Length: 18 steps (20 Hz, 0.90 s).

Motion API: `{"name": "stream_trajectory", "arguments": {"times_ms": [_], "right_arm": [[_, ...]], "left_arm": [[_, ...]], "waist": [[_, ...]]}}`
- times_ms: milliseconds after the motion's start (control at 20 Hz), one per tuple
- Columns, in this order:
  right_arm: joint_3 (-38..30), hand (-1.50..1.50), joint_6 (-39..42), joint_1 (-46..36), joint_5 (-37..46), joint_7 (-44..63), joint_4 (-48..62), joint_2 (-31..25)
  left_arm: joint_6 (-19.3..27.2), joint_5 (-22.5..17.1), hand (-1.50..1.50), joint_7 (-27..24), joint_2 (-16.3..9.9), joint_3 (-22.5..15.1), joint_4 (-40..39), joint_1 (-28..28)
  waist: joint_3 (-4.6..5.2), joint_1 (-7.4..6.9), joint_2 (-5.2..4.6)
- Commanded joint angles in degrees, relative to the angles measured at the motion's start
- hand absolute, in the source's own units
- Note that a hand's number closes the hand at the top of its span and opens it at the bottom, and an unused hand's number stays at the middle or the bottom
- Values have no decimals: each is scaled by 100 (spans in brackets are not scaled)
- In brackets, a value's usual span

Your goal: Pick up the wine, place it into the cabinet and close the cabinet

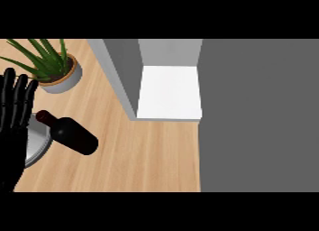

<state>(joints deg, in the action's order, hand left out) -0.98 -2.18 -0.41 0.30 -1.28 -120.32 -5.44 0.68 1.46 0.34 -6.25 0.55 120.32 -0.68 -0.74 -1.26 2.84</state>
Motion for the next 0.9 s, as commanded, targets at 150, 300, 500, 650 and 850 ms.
{"name": "stream_trajectory", "arguments": {"times_ms": [150, 300, 500, 650, 850], "right_arm": [[152, -150, 107, 183, 114, -62, -191, -22], [681, -150, 786, 611, -591, 369, -204, -68], [739, -150, 1003, 773, -976, 835, -568, -229], [454, -150, 1270, 1360, -1348, 718, -903, -411], [-37, -150, 1311, 1017, -1974, 1549, -1319, -698]], "left_arm": [[-1202, -1314, -150, -285, -537, 223, -649, -765], [-1771, -2575, -150, 265, -313, 35, -1143, -307], [-2304, -3977, -150, 998, -779, 491, -1593, -714], [-2357, -4782, -150, 1507, -1202, 942, -1880, -1113], [-2173, -5136, -150, 1899, -1248, 924, -1815, -1167]], "waist": [[83, 234, -306], [104, 303, -376], [84, 253, -292], [72, 232, -277], [74, 159, -277]]}}
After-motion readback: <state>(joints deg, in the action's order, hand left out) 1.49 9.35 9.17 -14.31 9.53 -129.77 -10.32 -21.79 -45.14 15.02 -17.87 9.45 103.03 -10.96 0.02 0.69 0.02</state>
